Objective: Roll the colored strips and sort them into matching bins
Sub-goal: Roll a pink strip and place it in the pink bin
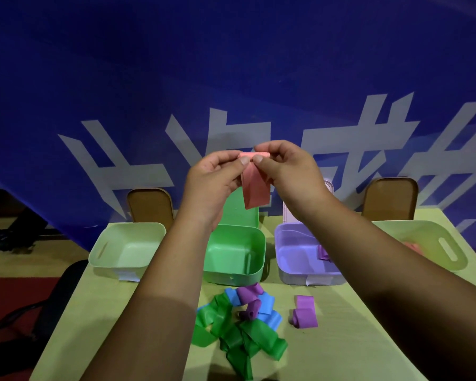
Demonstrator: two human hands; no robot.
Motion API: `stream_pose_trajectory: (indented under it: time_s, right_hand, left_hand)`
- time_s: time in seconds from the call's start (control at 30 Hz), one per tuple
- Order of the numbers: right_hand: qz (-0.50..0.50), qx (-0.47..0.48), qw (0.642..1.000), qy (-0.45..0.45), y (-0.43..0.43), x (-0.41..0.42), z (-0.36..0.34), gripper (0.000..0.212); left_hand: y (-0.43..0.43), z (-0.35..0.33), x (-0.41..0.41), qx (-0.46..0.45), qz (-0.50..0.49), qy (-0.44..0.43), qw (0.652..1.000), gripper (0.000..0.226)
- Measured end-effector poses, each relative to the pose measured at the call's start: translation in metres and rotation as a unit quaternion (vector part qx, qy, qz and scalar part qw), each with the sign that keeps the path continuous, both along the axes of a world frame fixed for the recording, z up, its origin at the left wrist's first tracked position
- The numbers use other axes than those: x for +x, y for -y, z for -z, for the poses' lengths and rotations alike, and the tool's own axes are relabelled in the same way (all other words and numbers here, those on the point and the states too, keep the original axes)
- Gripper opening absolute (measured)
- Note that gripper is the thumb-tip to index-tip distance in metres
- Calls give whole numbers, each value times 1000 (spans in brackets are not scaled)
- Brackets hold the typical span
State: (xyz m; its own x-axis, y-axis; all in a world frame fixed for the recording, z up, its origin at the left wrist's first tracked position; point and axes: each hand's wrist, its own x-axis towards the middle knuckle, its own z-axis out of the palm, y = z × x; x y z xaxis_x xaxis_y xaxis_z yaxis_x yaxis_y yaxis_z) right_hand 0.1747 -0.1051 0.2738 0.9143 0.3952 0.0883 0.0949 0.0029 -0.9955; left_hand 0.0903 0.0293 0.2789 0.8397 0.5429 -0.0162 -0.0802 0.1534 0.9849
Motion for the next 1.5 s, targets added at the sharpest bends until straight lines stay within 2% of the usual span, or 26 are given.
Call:
stream_pose_trajectory:
  time_s: [0.23,0.37,0.53,0.7,0.93,1.13,1.33,1.5]
  right_hand:
    - [-35,37,998,-28,1,1,-2,26]
    - [-23,24,999,-24,3,1,-3,18]
    - [1,2,1000,-2,5,-1,-5,10]
    - [5,6,1000,5,7,-1,-6,12]
    - [-11,19,1000,-10,9,-1,-5,20]
    - [-12,20,1000,-10,11,-4,-5,14]
    - [3,3,1000,7,9,-5,-5,6]
    - [-3,10,1000,8,10,-8,-5,13]
  left_hand:
    - [-2,-4,1,46,-3,-6,999,21]
    - [-3,-7,-1,65,2,-1,998,23]
    - [1,-7,1,46,-1,-1,999,25]
    - [3,-4,4,25,11,-12,1000,27]
    - [3,-3,4,57,-11,-14,998,20]
    - [2,-3,-1,67,2,-1,998,21]
    - [4,-1,0,18,8,-3,1000,26]
    - [8,-2,-5,-3,25,-16,1000,24]
